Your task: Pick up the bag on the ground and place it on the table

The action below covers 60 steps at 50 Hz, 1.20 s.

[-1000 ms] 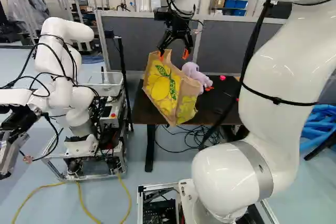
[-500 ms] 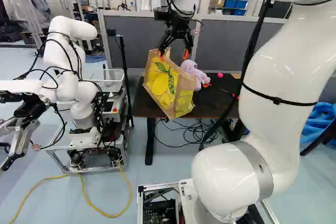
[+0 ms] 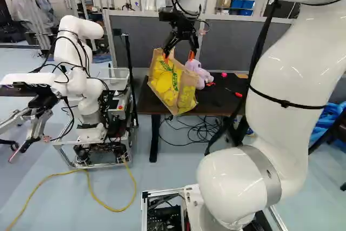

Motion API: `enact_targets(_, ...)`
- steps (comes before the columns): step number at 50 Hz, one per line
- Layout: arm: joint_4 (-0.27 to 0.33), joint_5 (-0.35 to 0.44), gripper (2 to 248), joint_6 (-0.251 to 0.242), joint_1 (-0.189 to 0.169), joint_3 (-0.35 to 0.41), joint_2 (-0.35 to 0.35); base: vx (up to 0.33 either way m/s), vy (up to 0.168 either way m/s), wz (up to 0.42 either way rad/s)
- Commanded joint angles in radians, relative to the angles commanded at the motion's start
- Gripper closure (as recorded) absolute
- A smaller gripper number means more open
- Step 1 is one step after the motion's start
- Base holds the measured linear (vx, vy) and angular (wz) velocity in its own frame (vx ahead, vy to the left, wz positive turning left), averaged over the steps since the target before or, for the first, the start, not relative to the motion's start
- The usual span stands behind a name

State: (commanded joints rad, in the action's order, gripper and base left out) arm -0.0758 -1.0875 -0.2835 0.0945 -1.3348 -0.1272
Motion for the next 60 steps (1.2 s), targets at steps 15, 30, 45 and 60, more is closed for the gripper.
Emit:
enact_targets(15, 0.0, 0.0, 3, 0.0, 0.0, 0.0, 0.0, -0.135, -0.006, 0.006)
enact_targets(30, 0.0, 0.0, 3, 0.0, 0.0, 0.0, 0.0, -0.136, -0.003, 0.007)
enact_targets(45, 0.0, 0.0, 3, 0.0, 0.0, 0.0, 0.0, -0.135, -0.002, 0.008)
enact_targets(60, 0.0, 0.0, 3, 0.0, 0.0, 0.0, 0.0, -0.083, -0.002, 0.004)
